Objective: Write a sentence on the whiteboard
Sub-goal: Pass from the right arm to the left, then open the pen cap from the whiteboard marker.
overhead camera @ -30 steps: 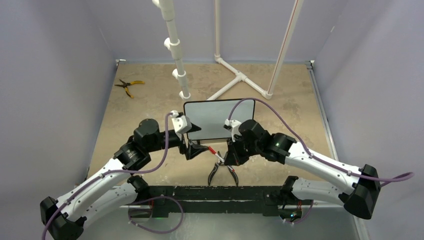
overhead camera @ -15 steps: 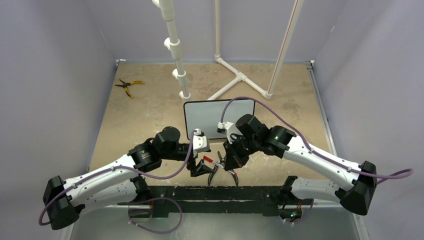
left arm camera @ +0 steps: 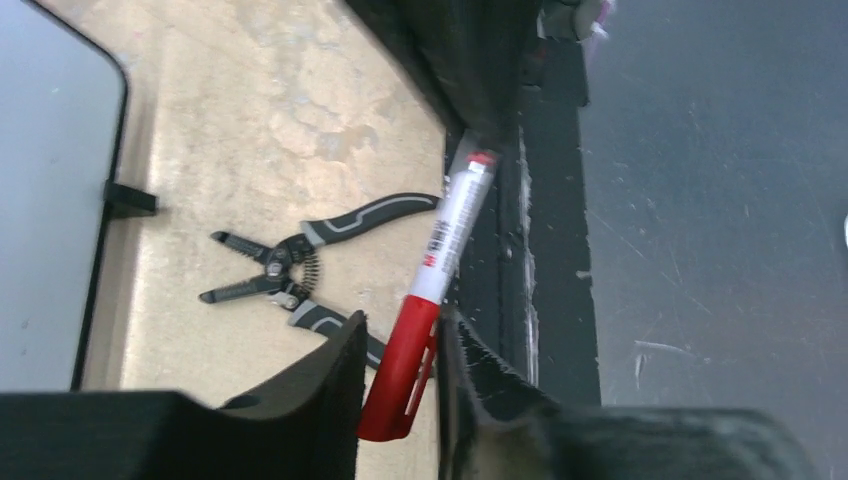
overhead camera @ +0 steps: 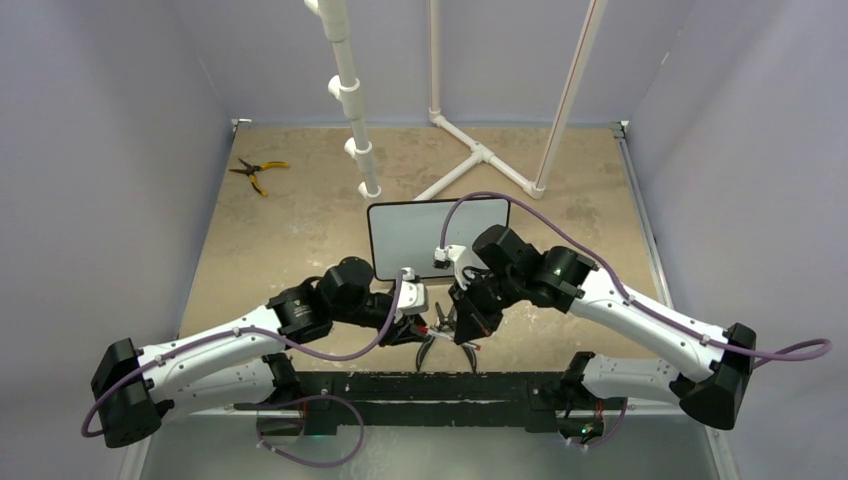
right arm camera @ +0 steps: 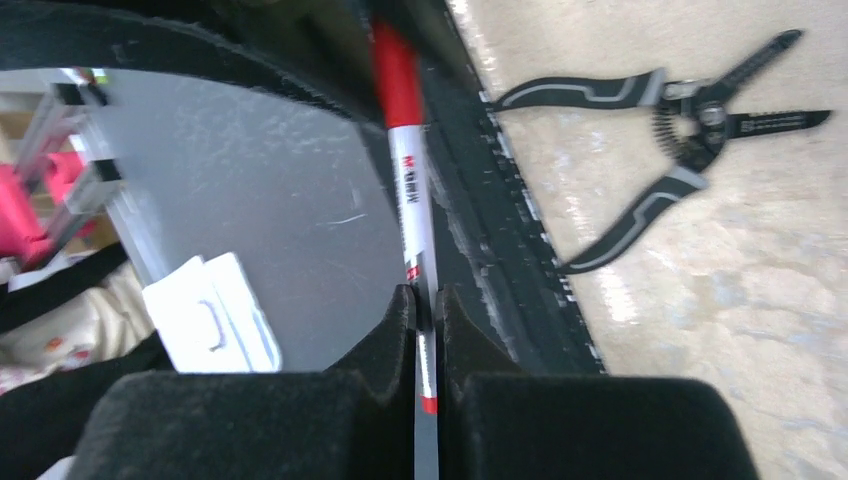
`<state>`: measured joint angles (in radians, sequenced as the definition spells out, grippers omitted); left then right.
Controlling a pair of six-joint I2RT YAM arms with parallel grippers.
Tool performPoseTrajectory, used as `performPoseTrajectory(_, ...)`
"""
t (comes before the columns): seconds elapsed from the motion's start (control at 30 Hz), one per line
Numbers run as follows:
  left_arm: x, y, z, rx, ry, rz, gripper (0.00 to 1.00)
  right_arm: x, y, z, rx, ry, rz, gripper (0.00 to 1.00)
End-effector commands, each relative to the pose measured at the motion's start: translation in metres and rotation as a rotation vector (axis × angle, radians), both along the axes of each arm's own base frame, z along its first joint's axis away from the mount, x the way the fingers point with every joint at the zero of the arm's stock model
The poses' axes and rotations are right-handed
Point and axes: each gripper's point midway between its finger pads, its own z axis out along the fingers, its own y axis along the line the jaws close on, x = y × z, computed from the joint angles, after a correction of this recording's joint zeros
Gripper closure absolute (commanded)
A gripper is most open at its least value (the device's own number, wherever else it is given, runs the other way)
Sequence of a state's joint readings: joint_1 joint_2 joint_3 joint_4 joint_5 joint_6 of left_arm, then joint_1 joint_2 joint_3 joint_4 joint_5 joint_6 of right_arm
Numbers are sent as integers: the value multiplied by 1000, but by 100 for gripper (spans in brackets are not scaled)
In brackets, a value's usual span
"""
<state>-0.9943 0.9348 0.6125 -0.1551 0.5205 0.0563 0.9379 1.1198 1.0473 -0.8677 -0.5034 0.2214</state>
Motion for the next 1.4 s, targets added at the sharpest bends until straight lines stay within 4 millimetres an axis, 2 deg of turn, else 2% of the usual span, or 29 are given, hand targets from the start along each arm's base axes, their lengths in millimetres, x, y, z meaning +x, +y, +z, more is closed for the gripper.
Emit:
performPoseTrajectory(0.0, -2, -4, 6, -12, -35, -31, 90, 1, 7, 15, 41, -33, 51, 100)
performPoseTrajectory(0.07, -2, -5, 7, -10, -32, -33, 100, 4, 9, 16, 47, -43, 51, 100)
performPoseTrajectory(0.1, -2, -6, 8, -11, -28, -33, 100, 5, 11, 18, 55, -50, 46, 94)
performPoseTrajectory(0.13, -1, -6, 8, -8, -26, -29, 100, 6, 14, 21, 68, -40, 26, 82)
performPoseTrajectory(0.23, 9, -6, 13, -2, -37, 29, 100, 33, 27, 37, 136, -108, -150, 46)
performPoseTrajectory(0.33, 23, -4, 24, -23, -58, 102, 100, 63, 34, 61, 263, -188, -350, 27)
performPoseTrajectory(0.43, 36, 1, 36, -82, -14, 123, 100, 84, 32, 91, 437, -239, -530, 12)
performPoseTrajectory(0.47, 46, 7, 42, -111, 22, 157, 100, 88, 30, 102, 505, -253, -568, 9)
performPoseTrajectory(0.57, 48, 9, 59, -194, 29, 135, 100, 98, 14, 121, 638, -297, -698, 2)
performPoseTrajectory(0.63, 43, 9, 68, -221, 27, 99, 100, 103, 1, 132, 699, -328, -765, 1)
performPoseTrajectory(0.7, 42, 11, 74, -237, 21, 89, 100, 99, 0, 142, 750, -351, -739, 1)
performPoseTrajectory(0.8, 47, 17, 84, -267, 20, 117, 100, 99, 1, 131, 722, -351, -733, 1)
performPoseTrajectory(0.83, 50, 17, 94, -306, -1, 118, 100, 101, -1, 127, 715, -347, -752, 2)
performPoseTrajectory(0.93, 49, 22, 103, -342, -10, 103, 100, 98, 0, 129, 778, -361, -730, 2)
performPoseTrajectory(1.03, 49, 25, 101, -318, -40, 90, 100, 97, 3, 129, 774, -381, -694, 2)
performPoseTrajectory(1.07, 49, 26, 95, -290, -26, 89, 100, 96, 5, 129, 761, -383, -677, 2)
performPoseTrajectory(1.2, 40, 23, 87, -261, 23, 12, 100, 81, 18, 123, 750, -361, -550, 3)
performPoseTrajectory(1.23, 37, 23, 87, -261, 29, -4, 100, 79, 20, 120, 747, -352, -534, 5)
performPoseTrajectory(1.3, 35, 23, 86, -259, 31, -14, 100, 74, 25, 116, 746, -327, -499, 16)
performPoseTrajectory(1.37, 32, 24, 85, -260, 33, -25, 100, 64, 32, 115, 763, -299, -423, 20)
